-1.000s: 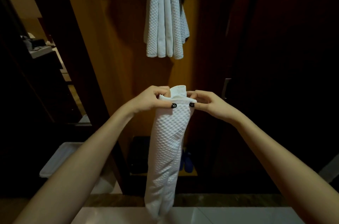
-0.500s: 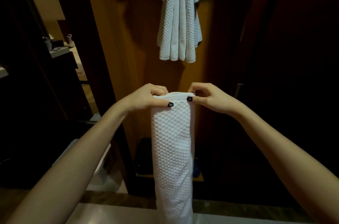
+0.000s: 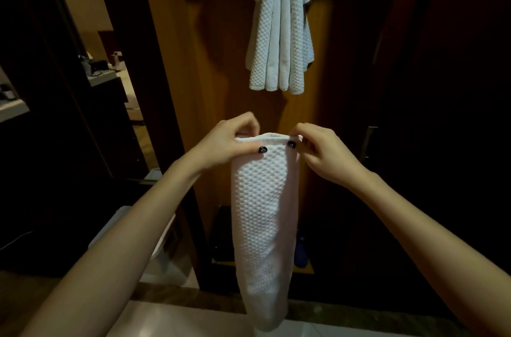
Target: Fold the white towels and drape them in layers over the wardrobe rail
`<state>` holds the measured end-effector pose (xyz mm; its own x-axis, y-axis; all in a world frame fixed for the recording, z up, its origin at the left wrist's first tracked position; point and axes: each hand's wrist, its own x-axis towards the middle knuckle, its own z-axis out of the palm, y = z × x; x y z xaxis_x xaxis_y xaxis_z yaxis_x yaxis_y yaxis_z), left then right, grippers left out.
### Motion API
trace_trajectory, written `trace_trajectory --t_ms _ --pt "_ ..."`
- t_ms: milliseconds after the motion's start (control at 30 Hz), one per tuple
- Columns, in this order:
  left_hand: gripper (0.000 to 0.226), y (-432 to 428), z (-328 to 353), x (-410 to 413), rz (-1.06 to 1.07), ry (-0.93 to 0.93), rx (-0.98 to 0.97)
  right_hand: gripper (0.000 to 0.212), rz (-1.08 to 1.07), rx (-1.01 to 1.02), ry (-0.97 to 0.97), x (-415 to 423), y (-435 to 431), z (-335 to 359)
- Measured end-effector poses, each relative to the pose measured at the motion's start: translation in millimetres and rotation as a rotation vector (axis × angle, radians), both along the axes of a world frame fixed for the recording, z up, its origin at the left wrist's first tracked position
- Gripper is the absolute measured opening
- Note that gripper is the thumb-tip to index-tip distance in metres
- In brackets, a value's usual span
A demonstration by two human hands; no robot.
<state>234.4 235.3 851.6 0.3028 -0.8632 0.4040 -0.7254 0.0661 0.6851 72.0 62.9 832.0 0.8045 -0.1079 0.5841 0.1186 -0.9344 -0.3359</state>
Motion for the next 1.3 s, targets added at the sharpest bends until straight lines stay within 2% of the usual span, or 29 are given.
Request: trace_trajectory --t_ms 100,200,433,767,900,1067,1133,1200,1300 --pt "0.032 5 5 4 -0.028 -0.13 0.018 0.012 -0.041 -0.033 -0.068 0 2 2" --pt "0.036 10 1 8 0.017 -0.166 -0.038 0.018 -0.038 0.091 -0.088 -3 2 4" --pt "0.027 14 -7 11 0.021 -0.032 0.045 0.011 -0.017 0.143 -0.035 -8 -6 10" --pt "0.019 -1 -19 7 -0.042 -0.037 0.07 0.004 -0.116 0.074 0.221 -17 -17 23" --pt "0.027 -3 -23 15 0.043 -0.097 0.102 0.006 -0.113 0.087 0.281 -26 -21 32" --pt "0.009 -10 -24 13 0.071 -0.168 0.135 0.004 -0.126 0.065 0.266 -30 -21 26" --pt "0.004 -12 -25 10 0.081 -0.189 0.141 0.011 -0.138 0.079 0.242 -29 -20 21" --pt "0.013 -15 -26 10 0.142 -0.236 0.146 0.019 -0.192 0.036 0.256 -27 -21 20" --pt "0.024 -17 -22 7 0.301 -0.357 0.247 0.017 -0.229 -0.045 0.291 -25 -19 20"
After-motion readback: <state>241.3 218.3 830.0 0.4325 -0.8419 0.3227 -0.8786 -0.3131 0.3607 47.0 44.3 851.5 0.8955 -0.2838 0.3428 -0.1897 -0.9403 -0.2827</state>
